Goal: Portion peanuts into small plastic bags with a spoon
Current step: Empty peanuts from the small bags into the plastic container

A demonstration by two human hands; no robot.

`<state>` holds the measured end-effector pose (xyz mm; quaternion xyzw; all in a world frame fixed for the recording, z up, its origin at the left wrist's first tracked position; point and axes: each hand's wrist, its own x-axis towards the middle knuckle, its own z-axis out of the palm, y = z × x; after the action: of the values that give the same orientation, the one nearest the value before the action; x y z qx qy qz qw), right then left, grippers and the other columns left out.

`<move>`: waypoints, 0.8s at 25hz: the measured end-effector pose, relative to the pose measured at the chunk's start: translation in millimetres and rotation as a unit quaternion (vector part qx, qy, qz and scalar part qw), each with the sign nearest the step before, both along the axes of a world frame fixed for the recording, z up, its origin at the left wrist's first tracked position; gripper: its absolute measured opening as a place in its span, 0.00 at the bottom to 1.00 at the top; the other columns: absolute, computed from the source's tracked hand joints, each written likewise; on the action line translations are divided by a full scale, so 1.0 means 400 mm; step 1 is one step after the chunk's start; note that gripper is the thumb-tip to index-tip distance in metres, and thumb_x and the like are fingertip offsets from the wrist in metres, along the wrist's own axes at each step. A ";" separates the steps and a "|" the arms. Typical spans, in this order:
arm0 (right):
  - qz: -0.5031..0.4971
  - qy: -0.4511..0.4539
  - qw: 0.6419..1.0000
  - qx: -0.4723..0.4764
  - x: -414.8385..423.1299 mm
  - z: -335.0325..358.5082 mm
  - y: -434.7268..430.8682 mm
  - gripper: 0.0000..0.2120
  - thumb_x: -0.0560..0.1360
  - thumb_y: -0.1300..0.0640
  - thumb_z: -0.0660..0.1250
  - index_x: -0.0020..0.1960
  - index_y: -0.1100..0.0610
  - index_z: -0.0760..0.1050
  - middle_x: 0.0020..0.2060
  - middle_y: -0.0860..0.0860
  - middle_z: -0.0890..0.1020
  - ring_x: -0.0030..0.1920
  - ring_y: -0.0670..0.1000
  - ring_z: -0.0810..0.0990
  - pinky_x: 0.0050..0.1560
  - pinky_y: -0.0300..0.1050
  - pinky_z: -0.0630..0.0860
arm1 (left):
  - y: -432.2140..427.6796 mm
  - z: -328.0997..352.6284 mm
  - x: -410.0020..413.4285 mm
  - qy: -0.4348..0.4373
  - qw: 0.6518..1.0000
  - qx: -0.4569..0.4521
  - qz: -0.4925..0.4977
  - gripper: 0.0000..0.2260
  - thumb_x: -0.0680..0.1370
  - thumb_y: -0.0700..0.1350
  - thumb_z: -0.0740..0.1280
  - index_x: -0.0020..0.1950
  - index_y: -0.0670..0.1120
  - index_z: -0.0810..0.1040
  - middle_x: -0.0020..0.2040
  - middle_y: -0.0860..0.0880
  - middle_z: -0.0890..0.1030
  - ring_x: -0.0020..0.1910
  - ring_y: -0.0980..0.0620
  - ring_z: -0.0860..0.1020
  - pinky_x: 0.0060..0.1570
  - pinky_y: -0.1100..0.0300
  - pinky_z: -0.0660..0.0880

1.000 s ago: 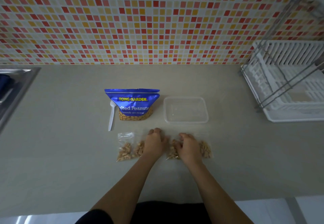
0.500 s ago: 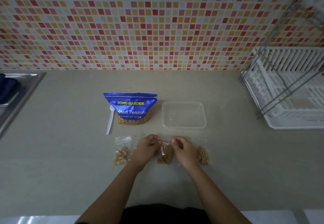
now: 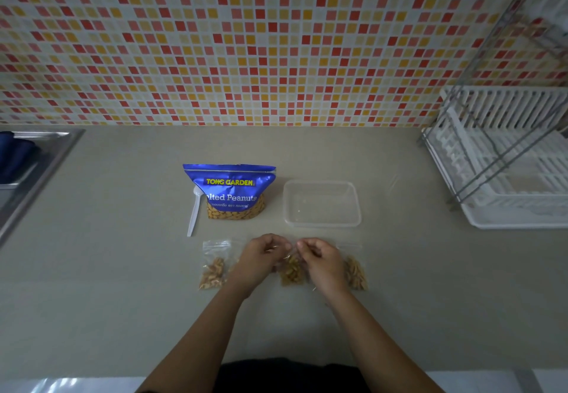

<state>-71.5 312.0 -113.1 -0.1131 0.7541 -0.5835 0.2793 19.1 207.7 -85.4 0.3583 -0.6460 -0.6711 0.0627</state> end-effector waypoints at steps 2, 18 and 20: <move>0.004 0.008 1.000 0.001 0.006 0.006 -0.002 0.03 0.74 0.59 0.68 0.43 0.57 0.79 0.35 0.52 0.83 0.34 0.45 0.81 0.41 0.39 0.76 | -0.008 -0.003 -0.003 -0.009 0.998 -0.062 -0.015 0.02 0.74 0.41 0.68 0.43 0.46 0.80 0.36 0.49 0.79 0.31 0.57 0.76 0.37 0.60 0.76; -0.004 0.114 0.993 0.043 -0.005 0.051 -0.025 0.04 0.74 0.57 0.67 0.40 0.52 0.76 0.28 0.44 0.78 0.28 0.39 0.76 0.34 0.29 0.70 | -0.047 0.033 -0.004 -0.058 0.956 -0.288 -0.023 0.05 0.73 0.46 0.69 0.41 0.45 0.80 0.35 0.49 0.81 0.37 0.48 0.81 0.43 0.59 0.74; -0.010 0.113 0.993 0.039 -0.007 0.050 -0.022 0.04 0.74 0.57 0.67 0.40 0.53 0.77 0.28 0.44 0.78 0.28 0.36 0.75 0.34 0.27 0.69 | -0.053 0.036 0.005 -0.061 0.960 -0.273 -0.020 0.05 0.73 0.46 0.70 0.40 0.45 0.80 0.34 0.48 0.82 0.37 0.48 0.82 0.43 0.58 0.74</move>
<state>-74.1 303.1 -93.2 -0.1598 0.8042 -0.5396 0.1912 21.1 186.3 -71.2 0.3548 -0.8143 -0.4471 0.1053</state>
